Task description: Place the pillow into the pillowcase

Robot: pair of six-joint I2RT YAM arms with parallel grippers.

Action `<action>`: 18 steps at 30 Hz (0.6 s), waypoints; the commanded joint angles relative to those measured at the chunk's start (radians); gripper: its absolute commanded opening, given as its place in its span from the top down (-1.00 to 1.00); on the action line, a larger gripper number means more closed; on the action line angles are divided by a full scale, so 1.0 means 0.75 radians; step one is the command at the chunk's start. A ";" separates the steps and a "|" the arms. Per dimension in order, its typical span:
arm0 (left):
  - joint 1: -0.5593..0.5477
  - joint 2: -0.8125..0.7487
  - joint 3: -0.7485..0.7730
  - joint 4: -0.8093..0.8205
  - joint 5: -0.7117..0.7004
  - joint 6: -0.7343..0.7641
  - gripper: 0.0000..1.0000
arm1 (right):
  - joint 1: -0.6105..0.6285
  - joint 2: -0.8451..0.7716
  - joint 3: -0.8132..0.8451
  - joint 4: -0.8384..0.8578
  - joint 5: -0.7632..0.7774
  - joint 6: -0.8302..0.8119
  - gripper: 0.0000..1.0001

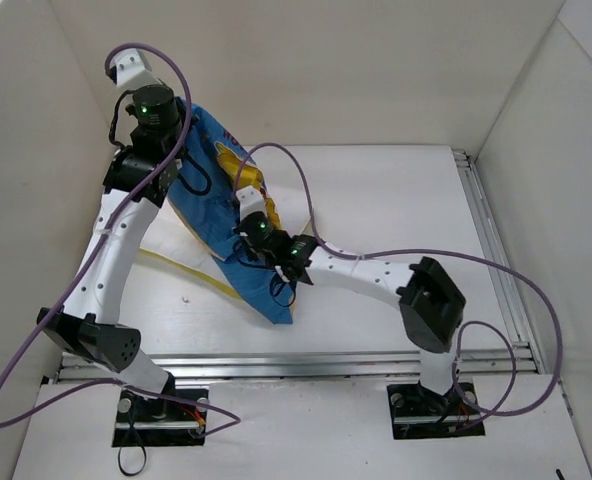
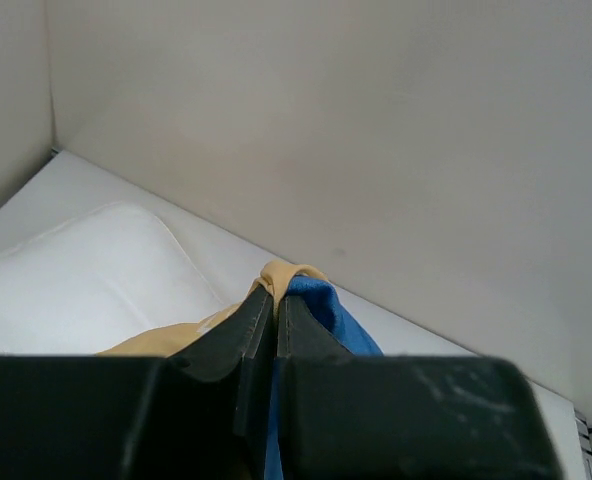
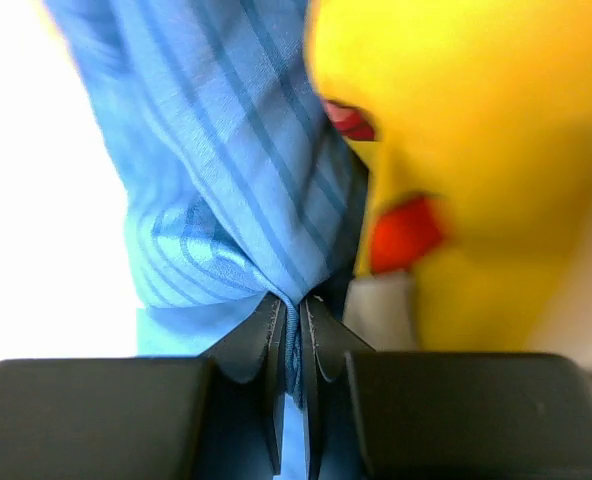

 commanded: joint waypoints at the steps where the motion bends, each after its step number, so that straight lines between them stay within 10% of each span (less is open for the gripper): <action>1: 0.010 0.049 0.190 0.046 -0.032 0.216 1.00 | -0.008 -0.290 -0.015 0.092 -0.179 -0.066 1.00; 10: 0.025 0.021 0.247 0.054 -0.006 0.310 1.00 | -0.015 -0.978 -0.187 0.171 -0.574 -0.117 1.00; 18: 0.112 -0.040 0.286 -0.013 0.102 0.212 1.00 | -0.061 -1.298 -0.181 0.155 -0.171 -0.164 1.00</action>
